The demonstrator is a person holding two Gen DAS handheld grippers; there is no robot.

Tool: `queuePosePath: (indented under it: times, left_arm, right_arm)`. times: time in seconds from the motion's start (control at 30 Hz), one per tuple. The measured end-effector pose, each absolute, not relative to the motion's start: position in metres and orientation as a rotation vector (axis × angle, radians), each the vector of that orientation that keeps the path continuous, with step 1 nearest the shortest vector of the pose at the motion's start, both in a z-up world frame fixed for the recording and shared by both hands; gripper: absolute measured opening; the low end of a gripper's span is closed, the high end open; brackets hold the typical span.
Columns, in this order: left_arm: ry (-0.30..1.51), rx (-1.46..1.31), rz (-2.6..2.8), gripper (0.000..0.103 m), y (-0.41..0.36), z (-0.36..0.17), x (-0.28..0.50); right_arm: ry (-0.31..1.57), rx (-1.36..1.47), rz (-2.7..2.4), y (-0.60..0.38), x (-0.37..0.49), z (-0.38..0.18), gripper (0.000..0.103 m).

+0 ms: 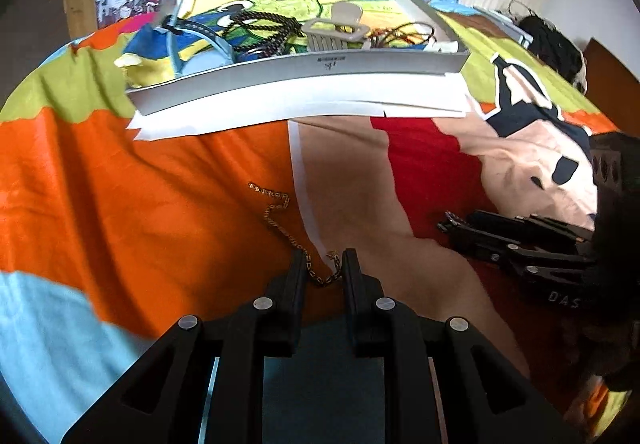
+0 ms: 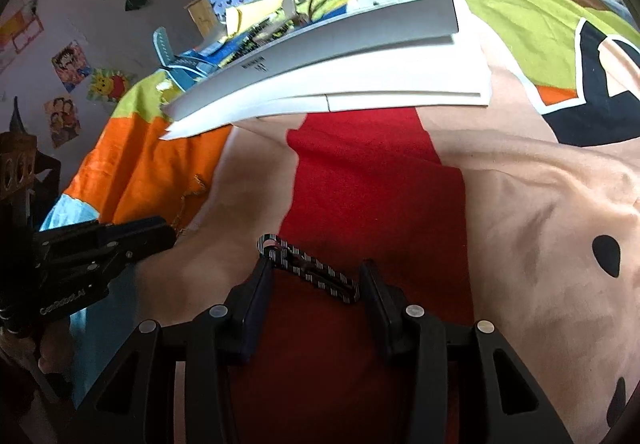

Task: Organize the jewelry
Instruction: 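Grasp the gold chain with the left tool while the right tool grasps the black-and-white beaded bracelet, then carry the chain with the left tool into the tray while the right tool drops the bracelet there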

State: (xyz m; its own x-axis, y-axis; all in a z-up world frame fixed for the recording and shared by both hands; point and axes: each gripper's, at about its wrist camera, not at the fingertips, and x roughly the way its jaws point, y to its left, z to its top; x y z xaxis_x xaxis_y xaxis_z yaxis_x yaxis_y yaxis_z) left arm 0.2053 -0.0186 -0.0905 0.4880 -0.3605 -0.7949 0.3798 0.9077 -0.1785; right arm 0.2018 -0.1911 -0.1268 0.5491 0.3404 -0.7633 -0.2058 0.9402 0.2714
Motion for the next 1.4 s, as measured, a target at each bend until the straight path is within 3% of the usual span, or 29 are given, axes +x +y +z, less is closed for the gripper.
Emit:
queuePosePath:
  times: [0.27, 0.8, 1.23, 1.4]
  left_arm:
    - [0.878, 0.008, -0.378, 0.014, -0.006, -0.062, 0.187]
    - [0.739, -0.005, -0.359, 0.014, -0.005, 0.018, 0.238]
    - [0.595, -0.052, -0.366, 0.014, -0.033, 0.074, 0.337]
    - [0.586, -0.079, -0.362, 0.014, -0.043, 0.065, 0.379]
  right_arm:
    - [0.887, 0.156, 0.390, -0.183, 0.190, -0.112, 0.042]
    - [0.760, 0.133, 0.442, -0.185, 0.216, -0.071, 0.042]
    - [0.584, 0.059, 0.411, -0.204, 0.300, -0.006, 0.042]
    - [0.589, 0.046, 0.360, -0.210, 0.348, -0.009, 0.042]
